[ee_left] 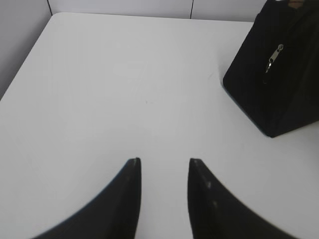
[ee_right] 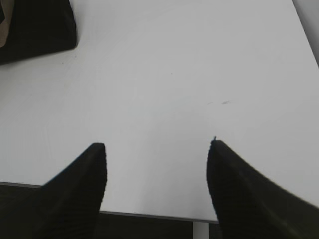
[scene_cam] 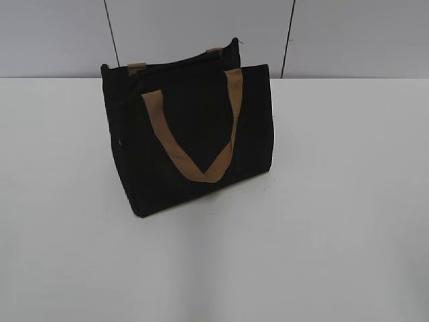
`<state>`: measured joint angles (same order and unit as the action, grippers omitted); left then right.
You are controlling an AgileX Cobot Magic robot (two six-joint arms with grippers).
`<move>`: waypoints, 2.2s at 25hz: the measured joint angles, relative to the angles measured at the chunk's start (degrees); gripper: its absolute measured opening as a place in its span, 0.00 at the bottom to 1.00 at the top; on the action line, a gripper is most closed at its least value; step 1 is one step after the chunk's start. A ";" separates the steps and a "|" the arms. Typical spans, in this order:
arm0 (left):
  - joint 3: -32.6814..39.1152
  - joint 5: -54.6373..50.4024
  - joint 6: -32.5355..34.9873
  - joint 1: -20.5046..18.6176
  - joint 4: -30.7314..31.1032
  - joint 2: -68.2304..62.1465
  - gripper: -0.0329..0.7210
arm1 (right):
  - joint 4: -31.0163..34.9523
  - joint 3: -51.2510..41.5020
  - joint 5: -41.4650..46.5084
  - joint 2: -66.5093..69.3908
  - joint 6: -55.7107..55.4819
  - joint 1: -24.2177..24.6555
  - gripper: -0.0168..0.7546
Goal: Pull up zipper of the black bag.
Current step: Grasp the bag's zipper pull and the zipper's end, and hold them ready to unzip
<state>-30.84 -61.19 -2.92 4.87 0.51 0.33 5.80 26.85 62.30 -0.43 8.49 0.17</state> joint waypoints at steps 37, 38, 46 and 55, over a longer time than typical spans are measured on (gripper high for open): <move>10.69 68.01 17.20 13.68 -20.08 -48.32 0.60 | 0.00 0.00 0.00 0.00 0.00 0.00 0.65; 10.69 70.99 17.25 15.27 -19.84 -52.16 0.60 | 0.00 0.00 0.00 0.00 0.00 0.00 0.65; 10.69 92.08 15.68 20.37 -17.20 -72.08 0.60 | 0.10 0.00 0.00 0.00 0.00 0.00 0.65; 10.69 114.16 3.95 20.43 -4.97 -93.59 0.60 | 0.10 0.00 0.00 0.00 0.00 0.00 0.65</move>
<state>-20.15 52.97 1.03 25.30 -4.46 -93.26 5.91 26.85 62.30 -0.43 8.49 0.17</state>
